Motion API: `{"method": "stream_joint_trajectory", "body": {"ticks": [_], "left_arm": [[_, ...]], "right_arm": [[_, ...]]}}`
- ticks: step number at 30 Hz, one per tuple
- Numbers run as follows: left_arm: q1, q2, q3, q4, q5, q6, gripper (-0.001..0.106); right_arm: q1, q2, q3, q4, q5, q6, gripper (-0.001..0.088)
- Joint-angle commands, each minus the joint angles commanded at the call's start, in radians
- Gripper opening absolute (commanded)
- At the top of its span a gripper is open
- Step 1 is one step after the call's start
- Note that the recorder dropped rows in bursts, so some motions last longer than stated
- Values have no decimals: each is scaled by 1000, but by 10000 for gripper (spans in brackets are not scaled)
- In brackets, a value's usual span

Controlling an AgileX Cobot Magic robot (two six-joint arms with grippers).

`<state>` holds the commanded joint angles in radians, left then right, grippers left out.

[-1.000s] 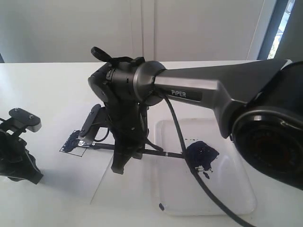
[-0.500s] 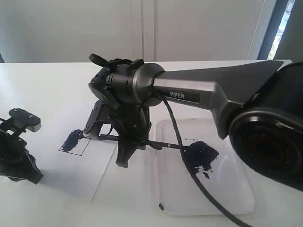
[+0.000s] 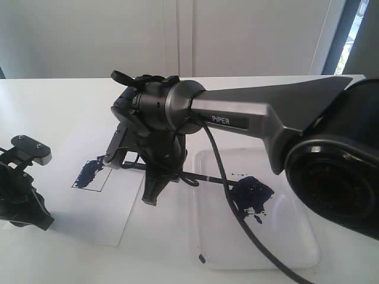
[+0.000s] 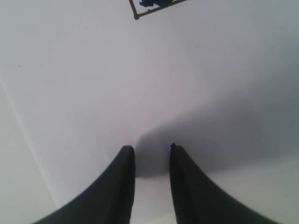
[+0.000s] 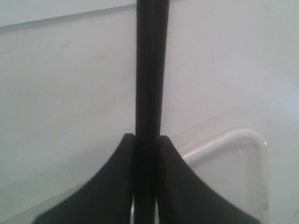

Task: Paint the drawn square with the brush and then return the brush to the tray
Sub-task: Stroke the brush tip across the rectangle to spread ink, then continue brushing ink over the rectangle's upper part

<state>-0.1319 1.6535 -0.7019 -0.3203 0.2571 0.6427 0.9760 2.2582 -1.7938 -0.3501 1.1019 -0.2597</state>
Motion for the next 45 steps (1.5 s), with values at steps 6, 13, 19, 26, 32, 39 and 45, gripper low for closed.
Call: {"method": "stream_joint_trajectory", "body": {"ticks": [6, 13, 19, 26, 32, 39, 45], "left_arm": [[0, 0, 0, 0, -2, 0, 331], [0, 0, 0, 0, -2, 0, 331], [0, 0, 0, 0, -2, -4, 331], [0, 0, 0, 0, -2, -8, 331], [0, 0, 0, 0, -2, -8, 331], [0, 0, 0, 0, -2, -9, 331], [0, 0, 0, 0, -2, -12, 331]], "right_arm": [[0, 0, 0, 53, 36, -56, 0], [0, -2, 0, 127, 79, -125, 0], [0, -15, 0, 155, 107, -156, 0], [0, -16, 0, 191, 119, -184, 0], [0, -16, 0, 200, 119, -189, 0], [0, -16, 0, 197, 119, -189, 0], [0, -26, 0, 172, 119, -183, 0]]}}
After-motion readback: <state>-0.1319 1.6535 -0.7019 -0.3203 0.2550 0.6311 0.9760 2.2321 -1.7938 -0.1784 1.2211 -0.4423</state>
